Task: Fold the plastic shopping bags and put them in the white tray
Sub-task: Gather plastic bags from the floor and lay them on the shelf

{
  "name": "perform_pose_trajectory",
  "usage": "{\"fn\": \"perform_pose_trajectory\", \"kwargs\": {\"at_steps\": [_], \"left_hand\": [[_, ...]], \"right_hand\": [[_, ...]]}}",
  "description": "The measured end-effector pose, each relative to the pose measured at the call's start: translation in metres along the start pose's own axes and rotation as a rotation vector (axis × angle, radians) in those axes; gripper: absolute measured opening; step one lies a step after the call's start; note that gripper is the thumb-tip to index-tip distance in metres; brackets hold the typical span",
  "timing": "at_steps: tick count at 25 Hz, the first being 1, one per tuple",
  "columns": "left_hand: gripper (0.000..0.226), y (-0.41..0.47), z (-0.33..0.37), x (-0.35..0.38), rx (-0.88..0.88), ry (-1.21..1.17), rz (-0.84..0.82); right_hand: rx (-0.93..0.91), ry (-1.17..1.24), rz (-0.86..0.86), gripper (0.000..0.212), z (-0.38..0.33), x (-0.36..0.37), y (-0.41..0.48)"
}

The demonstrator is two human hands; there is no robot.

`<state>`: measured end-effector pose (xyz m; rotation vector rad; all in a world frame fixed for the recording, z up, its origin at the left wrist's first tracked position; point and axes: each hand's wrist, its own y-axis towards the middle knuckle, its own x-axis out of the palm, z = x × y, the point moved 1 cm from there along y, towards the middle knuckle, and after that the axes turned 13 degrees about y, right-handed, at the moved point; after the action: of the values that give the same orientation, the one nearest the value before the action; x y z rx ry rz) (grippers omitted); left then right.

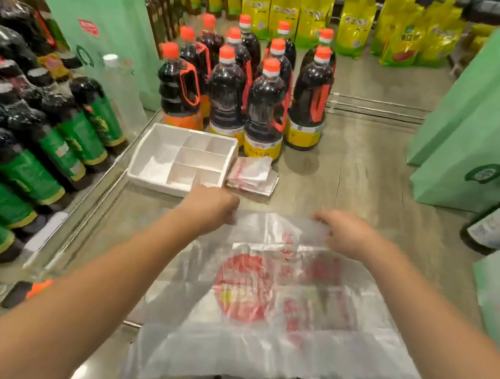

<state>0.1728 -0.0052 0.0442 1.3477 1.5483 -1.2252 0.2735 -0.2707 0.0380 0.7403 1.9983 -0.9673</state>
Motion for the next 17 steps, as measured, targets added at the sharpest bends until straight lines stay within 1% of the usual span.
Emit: {"fn": "perform_pose_trajectory", "kwargs": {"at_steps": [3,5,9,10,11,12,13,15,16,17], "left_hand": [[0.031,0.009,-0.003,0.009,0.034,0.008,0.004],[0.034,0.014,-0.003,0.004,0.022,0.004,0.039],[0.032,0.010,0.004,0.007,-0.058,-0.032,0.210],[0.033,0.003,0.011,0.010,-0.061,-0.062,0.246],[0.035,-0.006,0.018,0.014,-0.037,-0.100,0.237],[0.041,-0.014,0.026,0.018,0.009,-0.132,0.179],[0.050,-0.021,0.036,0.024,0.062,-0.144,0.078],[0.077,-0.035,0.052,0.037,0.147,-0.105,-0.165],[0.089,-0.039,0.055,0.043,0.160,-0.076,-0.250],[0.096,-0.040,0.056,0.050,0.160,-0.060,-0.289]], "right_hand": [[0.057,-0.024,-0.027,0.032,-0.001,0.012,0.001],[0.081,-0.048,0.002,0.026,0.003,0.014,0.000],[0.092,-0.026,0.082,0.014,0.017,0.011,-0.001],[0.097,-0.031,0.099,0.017,0.020,0.010,0.000],[0.095,-0.031,0.107,0.018,0.023,0.010,0.002],[0.097,-0.023,0.114,0.015,0.025,0.010,0.005],[0.096,-0.007,0.116,0.011,0.026,0.010,0.008],[0.081,0.017,0.124,0.011,0.027,0.013,0.011],[0.078,0.013,0.136,0.012,0.027,0.014,0.012],[0.071,0.005,0.155,0.013,0.028,0.016,0.012]]}}
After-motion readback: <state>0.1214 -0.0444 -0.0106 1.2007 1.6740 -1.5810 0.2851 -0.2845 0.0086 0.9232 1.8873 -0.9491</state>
